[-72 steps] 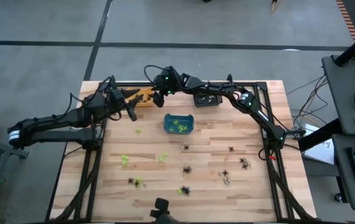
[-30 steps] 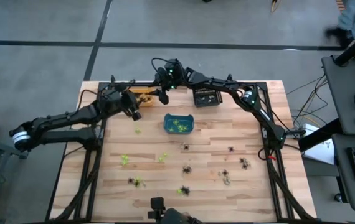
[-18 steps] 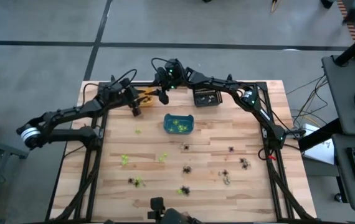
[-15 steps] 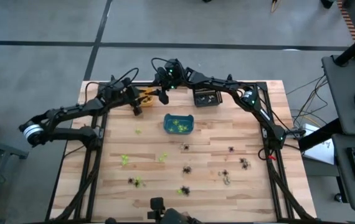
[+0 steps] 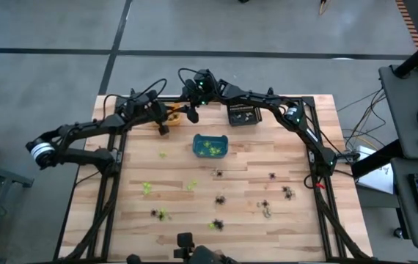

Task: Sort Halloween decoration
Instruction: Put the black spider toy into the yellow bin

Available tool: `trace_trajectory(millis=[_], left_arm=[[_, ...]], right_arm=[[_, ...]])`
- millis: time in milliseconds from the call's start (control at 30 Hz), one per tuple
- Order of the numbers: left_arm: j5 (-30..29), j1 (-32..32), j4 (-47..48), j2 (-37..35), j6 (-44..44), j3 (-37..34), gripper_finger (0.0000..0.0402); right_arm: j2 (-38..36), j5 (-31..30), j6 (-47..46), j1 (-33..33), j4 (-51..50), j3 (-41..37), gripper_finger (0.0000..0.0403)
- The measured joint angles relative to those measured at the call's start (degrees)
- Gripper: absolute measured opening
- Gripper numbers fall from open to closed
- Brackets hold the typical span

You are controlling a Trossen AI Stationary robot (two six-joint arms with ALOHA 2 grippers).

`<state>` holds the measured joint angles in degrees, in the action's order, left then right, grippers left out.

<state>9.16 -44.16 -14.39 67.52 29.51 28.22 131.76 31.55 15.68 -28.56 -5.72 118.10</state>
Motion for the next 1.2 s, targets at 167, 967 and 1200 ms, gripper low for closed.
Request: trace_trajectory(millis=[167, 967, 1200], left_arm=[[0.0, -0.2, 0.6, -0.7, -0.1, 0.0, 0.0005], [-13.0, -6.4, 7.9, 6.0, -11.7, -0.1, 0.0025], [-13.1, -6.4, 9.6, 6.9, -11.0, 1.0, 0.0100]], right_arm=[[0.0, 0.0, -3.0, 0.0, 0.4, 0.0, 0.0195], [-1.2, -0.5, -10.5, -2.2, -12.1, 4.3, 0.0235], [-4.2, -0.5, -8.1, -2.7, -20.0, 4.4, 0.0235]])
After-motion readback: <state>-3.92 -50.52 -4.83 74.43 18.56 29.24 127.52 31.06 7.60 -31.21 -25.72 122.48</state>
